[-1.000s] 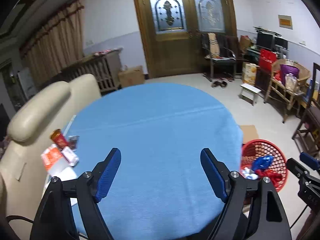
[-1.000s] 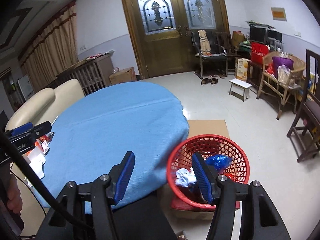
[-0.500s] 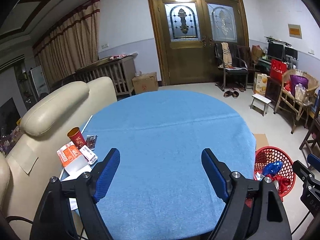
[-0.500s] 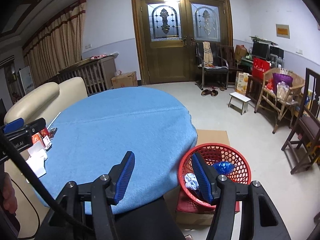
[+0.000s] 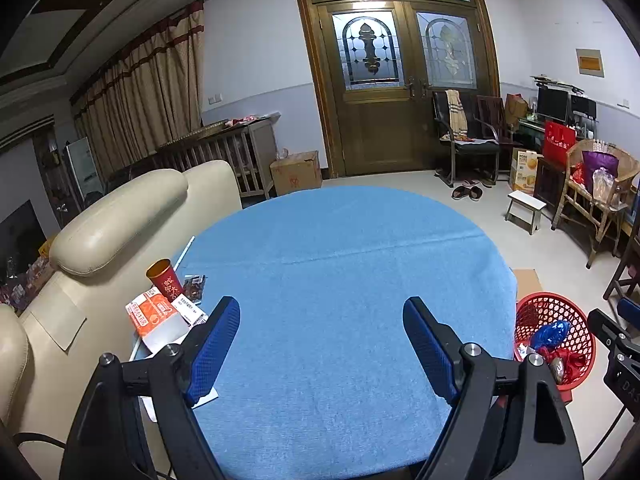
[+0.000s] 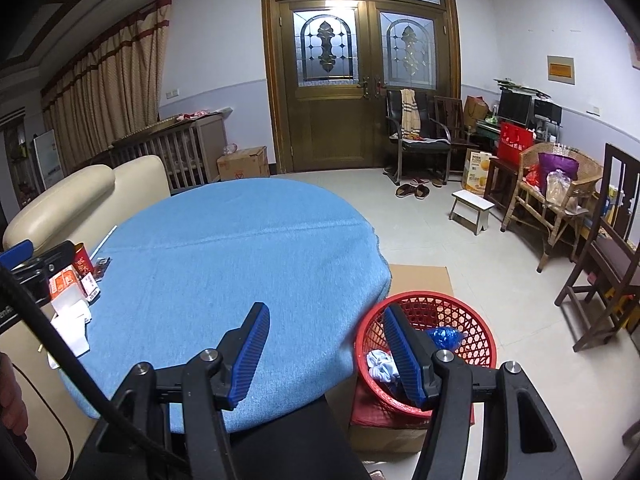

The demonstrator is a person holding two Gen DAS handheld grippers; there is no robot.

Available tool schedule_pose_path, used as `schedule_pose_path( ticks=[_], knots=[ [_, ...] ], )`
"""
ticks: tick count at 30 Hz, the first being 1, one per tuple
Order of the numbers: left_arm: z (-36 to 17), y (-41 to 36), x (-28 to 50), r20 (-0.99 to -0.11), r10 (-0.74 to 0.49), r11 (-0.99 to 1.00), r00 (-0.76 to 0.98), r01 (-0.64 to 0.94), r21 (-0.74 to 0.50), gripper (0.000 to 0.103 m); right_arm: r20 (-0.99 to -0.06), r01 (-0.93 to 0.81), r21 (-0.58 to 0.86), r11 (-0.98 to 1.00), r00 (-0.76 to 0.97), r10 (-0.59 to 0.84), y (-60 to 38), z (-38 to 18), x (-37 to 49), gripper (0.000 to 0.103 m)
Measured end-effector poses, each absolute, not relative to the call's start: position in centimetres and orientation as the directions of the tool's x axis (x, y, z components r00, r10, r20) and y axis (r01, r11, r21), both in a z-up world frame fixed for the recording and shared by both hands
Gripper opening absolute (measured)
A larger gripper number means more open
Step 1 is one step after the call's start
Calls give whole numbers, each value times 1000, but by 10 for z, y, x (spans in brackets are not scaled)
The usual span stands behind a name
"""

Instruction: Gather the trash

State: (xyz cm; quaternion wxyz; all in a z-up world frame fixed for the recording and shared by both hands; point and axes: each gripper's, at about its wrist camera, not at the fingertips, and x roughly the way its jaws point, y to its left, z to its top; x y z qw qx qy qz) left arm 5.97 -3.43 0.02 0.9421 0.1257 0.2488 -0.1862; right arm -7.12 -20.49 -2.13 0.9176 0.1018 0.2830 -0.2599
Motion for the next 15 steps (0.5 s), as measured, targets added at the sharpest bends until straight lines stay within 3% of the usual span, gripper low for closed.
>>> schedule_pose_path(
  ticks=[15],
  knots=[
    [-1, -33, 55, -530, -273, 896, 803, 413, 163, 84, -576, 529, 63, 846, 712, -402, -206, -27, -69, 63]
  ],
)
